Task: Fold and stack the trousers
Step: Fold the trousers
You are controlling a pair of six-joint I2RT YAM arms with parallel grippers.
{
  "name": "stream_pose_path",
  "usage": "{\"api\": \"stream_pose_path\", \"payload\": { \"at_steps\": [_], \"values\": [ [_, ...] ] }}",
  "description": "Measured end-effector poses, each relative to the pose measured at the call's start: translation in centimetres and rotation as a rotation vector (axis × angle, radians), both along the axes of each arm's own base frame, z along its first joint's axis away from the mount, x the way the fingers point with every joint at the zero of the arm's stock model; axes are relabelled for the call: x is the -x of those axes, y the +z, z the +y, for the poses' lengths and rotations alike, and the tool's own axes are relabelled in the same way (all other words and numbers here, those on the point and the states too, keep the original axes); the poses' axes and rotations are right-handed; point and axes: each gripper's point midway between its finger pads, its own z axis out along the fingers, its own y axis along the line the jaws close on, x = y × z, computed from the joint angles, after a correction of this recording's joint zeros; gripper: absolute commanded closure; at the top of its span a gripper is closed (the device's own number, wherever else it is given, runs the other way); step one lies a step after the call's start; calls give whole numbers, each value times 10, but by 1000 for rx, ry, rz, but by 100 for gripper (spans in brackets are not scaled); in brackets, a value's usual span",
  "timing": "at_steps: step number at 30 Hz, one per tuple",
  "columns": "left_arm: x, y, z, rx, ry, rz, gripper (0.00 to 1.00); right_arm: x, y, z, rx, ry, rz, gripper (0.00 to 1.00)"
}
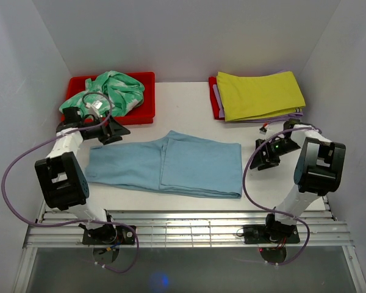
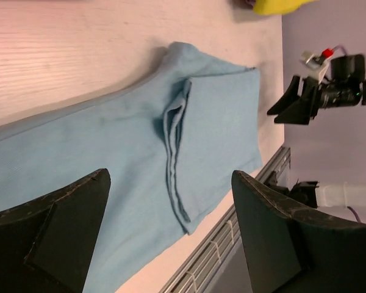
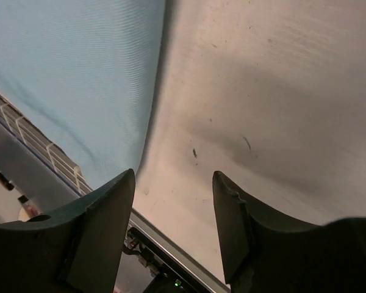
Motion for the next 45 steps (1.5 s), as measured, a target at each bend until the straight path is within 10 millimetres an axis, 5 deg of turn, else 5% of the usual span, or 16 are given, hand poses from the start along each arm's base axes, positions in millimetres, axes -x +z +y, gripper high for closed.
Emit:
{"api": "stream_pose_path", "payload": {
  "at_steps": [3, 7, 14, 18, 21, 26, 31, 36, 39, 45],
  "values": [
    [7, -2, 50, 5, 109, 28, 9, 9, -26, 6, -28, -3, 100, 43],
    [23, -5, 94, 21, 212, 62, 9, 11, -29, 19, -80, -5, 133, 43],
    [43, -2, 139, 64, 332, 62, 8, 20, -31, 57, -123, 68, 150, 45],
    [50, -1, 152, 75, 365, 53, 7, 26, -36, 73, -129, 93, 195, 67],
    [52, -1, 154, 66, 361, 45, 7, 26, -42, 69, -107, 80, 208, 92],
    [54, -7, 157, 7, 347, 37, 7, 22, -42, 44, -87, 42, 184, 92],
    [58, -20, 162, -85, 326, 41, 9, -1, -23, -32, -7, -64, 80, 92],
    [66, -43, 146, -197, 246, 78, 12, -18, 16, -83, 52, -84, -52, 92],
    [68, -54, 121, -267, 145, 94, 15, -21, 42, -84, 44, -49, -118, 92],
    [80, -74, 60, -304, -37, 136, 24, -21, 78, -47, -100, 1, -185, 92]
  ]
}}
